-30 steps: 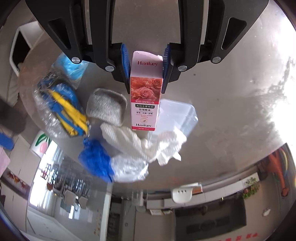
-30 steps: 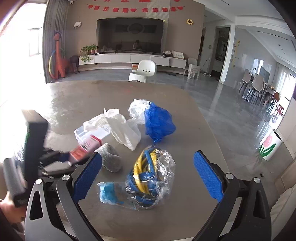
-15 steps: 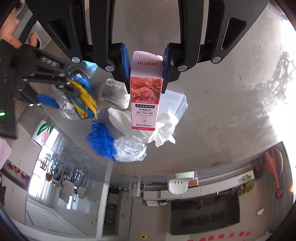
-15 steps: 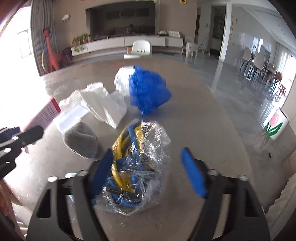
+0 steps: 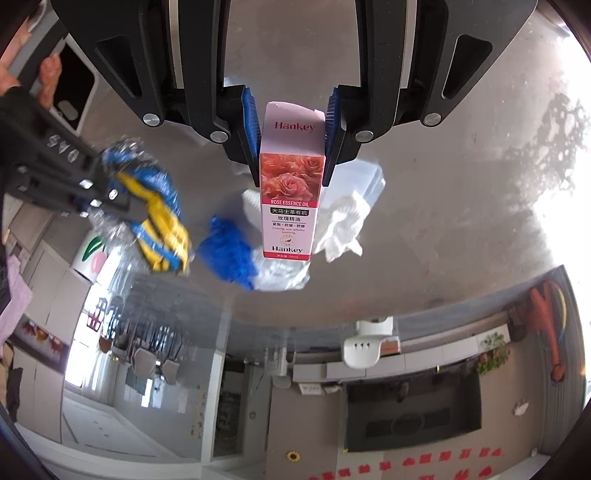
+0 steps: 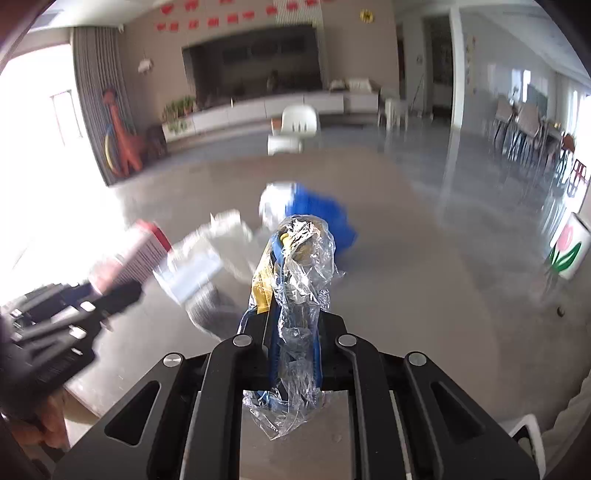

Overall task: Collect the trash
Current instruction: 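Carry the pink box and clear bag over to the white trash bin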

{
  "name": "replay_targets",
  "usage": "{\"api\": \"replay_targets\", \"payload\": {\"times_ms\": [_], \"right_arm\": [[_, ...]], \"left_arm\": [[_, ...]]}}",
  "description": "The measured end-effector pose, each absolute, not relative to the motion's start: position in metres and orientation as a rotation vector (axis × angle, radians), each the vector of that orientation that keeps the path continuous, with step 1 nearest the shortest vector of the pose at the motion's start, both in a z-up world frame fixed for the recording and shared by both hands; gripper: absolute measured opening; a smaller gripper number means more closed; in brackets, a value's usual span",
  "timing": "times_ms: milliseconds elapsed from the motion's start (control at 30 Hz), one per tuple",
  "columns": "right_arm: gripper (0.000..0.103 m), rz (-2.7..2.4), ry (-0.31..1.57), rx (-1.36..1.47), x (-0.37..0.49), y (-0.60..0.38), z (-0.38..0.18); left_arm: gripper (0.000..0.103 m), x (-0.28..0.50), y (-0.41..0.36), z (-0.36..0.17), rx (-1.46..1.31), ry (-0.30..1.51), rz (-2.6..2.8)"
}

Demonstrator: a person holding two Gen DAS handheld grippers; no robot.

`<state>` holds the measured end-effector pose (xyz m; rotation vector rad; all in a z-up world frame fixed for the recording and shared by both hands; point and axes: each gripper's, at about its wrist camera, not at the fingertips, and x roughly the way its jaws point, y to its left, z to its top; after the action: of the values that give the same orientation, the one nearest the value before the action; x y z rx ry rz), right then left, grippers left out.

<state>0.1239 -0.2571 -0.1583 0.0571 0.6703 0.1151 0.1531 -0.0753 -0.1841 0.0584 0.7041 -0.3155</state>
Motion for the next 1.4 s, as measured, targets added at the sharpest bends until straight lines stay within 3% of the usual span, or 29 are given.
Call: {"api": "replay_targets", "payload": {"times_ms": [500,833,1400], "right_arm": [[0.015,-0.047,0.507,0.027,0.021,-0.309,-0.093],[0.015,-0.224,0.494,0.022,-0.030,-0.356,-0.103],[0.015,-0.484,0.543,0.142,-0.127,-0.457,-0.152]], "left_arm": [[0.029,0.114,-0.145,-0.145,0.111,0.630,-0.469],[0.029,0.067,-0.220,-0.147,0.180,0.634,-0.649],[0.029,-0.012,-0.376,-0.209,0.382,0.741,-0.963]]}}
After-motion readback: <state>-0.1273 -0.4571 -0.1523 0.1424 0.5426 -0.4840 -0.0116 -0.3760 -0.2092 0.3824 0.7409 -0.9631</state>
